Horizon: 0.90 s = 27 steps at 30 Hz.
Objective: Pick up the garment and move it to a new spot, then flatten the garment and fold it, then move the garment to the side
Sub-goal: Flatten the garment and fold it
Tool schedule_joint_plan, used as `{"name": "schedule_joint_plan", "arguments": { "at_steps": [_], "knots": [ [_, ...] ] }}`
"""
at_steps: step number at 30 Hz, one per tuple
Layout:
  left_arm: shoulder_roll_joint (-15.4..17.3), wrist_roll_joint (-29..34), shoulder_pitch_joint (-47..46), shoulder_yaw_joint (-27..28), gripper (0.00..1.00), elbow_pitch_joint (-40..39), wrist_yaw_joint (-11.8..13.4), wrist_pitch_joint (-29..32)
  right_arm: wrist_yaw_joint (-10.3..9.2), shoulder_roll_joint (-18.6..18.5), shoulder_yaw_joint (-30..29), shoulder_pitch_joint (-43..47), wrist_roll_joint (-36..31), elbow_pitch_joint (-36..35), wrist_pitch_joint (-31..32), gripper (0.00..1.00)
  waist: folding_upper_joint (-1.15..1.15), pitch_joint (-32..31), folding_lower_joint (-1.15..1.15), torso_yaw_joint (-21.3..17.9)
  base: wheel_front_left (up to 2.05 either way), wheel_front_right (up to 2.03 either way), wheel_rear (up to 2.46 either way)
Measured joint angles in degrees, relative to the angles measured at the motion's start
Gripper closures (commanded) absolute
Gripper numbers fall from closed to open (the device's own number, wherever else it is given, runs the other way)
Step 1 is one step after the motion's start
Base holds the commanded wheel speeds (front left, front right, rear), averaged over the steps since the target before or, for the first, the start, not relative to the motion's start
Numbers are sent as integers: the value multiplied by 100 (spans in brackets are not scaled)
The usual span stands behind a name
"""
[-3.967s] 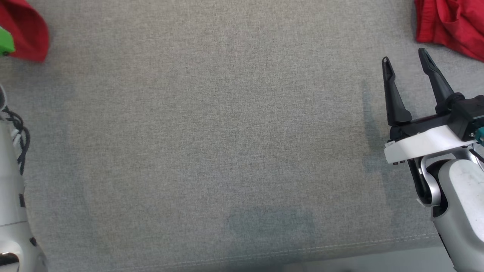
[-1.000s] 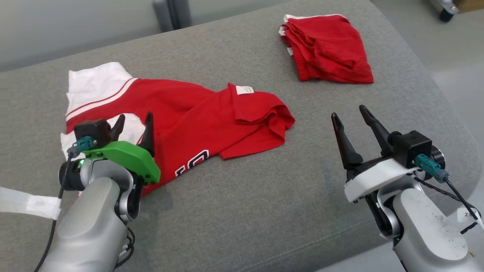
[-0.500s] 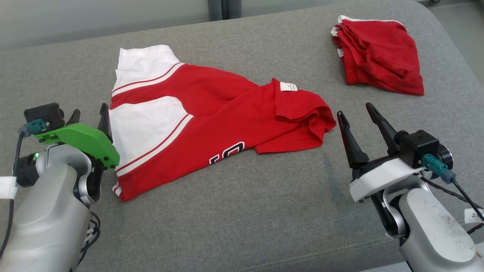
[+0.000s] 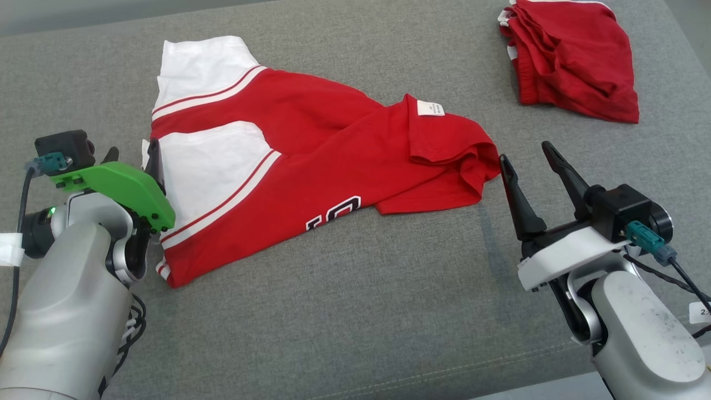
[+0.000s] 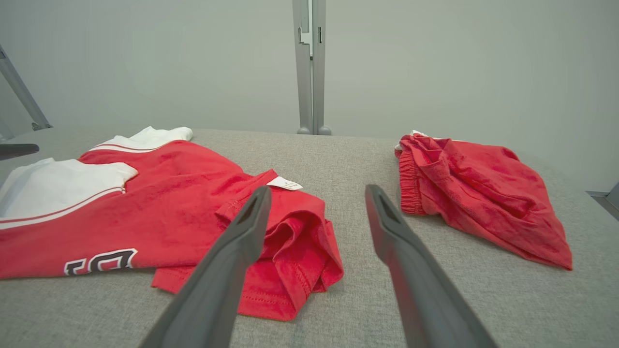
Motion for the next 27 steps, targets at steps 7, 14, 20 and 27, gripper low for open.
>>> {"name": "schedule_joint_plan", "arguments": {
  "at_steps": [7,14,20,27],
  "knots": [
    [2,1,-2,-21,0,183,0,90,3,1,60,-25,-3,-4,8,0,0,17,0,-19,0,0,0],
    [9,1,-4,-18,0,328,0,114,19,33,158,-35,-30,-9,58,0,0,26,0,-130,0,0,0],
    [5,1,-16,-30,0,368,0,118,24,33,164,-35,-30,-9,83,0,0,48,0,-253,0,0,0],
    [-40,4,-153,-63,84,465,-8,105,15,23,118,-34,-30,-10,83,0,0,73,0,-300,0,0,0]
  ]
}}
